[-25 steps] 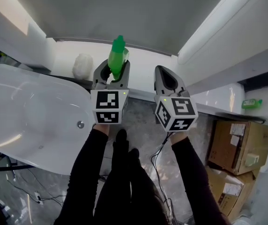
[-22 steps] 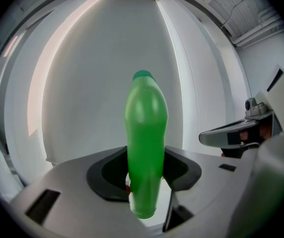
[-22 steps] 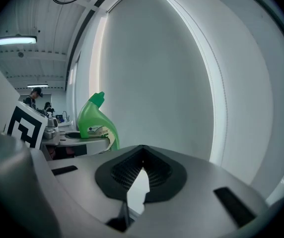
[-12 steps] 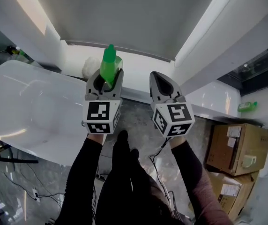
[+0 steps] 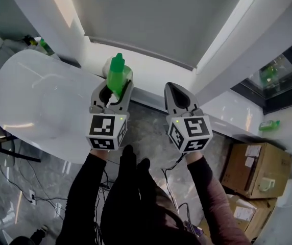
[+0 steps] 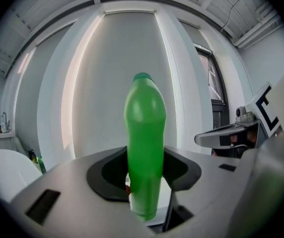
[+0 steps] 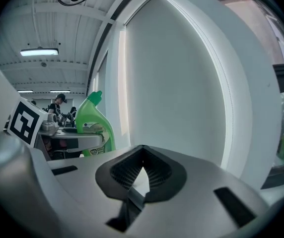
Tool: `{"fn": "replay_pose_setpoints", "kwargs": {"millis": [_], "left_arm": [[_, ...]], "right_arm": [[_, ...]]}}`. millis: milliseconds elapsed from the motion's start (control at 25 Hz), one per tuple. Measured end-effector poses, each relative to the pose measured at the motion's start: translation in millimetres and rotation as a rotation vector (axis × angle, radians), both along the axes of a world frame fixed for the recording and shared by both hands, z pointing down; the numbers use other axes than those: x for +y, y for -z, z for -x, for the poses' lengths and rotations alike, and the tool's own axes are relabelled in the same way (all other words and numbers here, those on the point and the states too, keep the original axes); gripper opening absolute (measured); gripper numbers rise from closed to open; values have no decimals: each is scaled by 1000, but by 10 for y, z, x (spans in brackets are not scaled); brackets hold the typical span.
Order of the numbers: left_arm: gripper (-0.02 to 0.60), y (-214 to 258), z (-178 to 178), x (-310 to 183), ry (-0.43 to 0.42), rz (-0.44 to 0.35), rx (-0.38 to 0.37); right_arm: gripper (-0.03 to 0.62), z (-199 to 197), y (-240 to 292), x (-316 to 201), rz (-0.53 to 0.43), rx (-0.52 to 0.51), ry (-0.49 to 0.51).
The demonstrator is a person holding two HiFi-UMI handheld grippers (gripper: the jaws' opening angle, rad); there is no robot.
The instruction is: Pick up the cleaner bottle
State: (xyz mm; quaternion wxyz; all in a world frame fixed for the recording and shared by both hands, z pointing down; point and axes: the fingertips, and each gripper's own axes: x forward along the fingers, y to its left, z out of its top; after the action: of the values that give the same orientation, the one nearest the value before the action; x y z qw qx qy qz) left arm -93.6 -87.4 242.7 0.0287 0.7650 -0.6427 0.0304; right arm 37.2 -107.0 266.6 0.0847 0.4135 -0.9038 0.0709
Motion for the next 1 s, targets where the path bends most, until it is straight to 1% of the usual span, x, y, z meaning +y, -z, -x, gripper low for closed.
{"fn": "replay_pose_setpoints", "kwargs": {"millis": [240, 560, 1000], "left_arm": [[186, 180, 15, 239, 13, -3, -14], [186, 344, 197, 363, 36, -26, -32], [186, 406, 488, 513, 53, -38, -8]], "right_arm": [[0, 80, 93, 186, 6, -6, 45], [0, 309, 277, 229, -18, -5, 66], [0, 626, 418, 341, -54, 14, 76]]}}
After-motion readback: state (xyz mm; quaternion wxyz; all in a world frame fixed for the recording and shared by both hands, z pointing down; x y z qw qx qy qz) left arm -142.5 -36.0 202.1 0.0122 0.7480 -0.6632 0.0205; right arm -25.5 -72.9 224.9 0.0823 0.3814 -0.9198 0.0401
